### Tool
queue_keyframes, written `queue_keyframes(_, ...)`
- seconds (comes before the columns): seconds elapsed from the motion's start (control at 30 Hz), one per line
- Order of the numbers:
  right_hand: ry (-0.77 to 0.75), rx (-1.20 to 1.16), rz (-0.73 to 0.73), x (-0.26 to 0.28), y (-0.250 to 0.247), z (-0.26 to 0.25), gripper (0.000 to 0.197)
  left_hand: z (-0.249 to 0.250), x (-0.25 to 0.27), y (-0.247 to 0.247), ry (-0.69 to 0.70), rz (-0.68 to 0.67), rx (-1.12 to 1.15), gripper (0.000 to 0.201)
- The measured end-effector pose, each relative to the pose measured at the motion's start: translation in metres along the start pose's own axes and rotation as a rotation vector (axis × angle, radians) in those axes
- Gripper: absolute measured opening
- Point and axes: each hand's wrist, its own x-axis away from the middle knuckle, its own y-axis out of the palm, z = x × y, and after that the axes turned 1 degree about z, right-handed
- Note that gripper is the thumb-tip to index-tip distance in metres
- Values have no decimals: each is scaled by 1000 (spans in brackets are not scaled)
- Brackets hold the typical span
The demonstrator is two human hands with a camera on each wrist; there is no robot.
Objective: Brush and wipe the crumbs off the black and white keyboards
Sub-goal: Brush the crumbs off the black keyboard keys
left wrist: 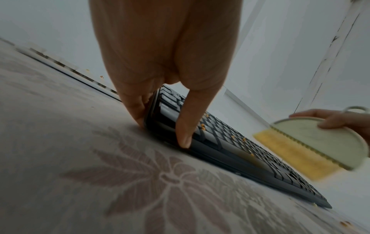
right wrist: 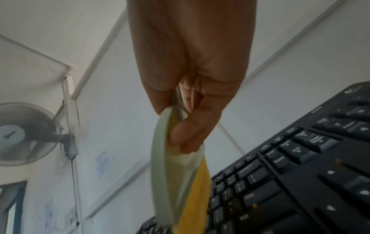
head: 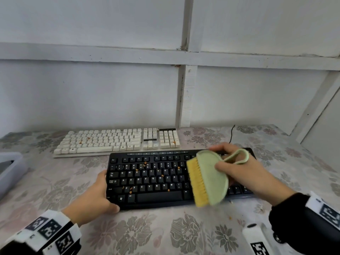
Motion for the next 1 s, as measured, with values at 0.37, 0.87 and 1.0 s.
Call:
queue_keyframes(0.37,39,40,-4,-13,19,8,30,0,0,0,12,-2,-14,98)
queue_keyframes(0.87,13,43,57,-5,34,11,31,-1,0,0,30,-2,-12,97)
queue_keyframes(1.0,4,54,25,-1,32,1,29,0,0,0,29,0,-17,97)
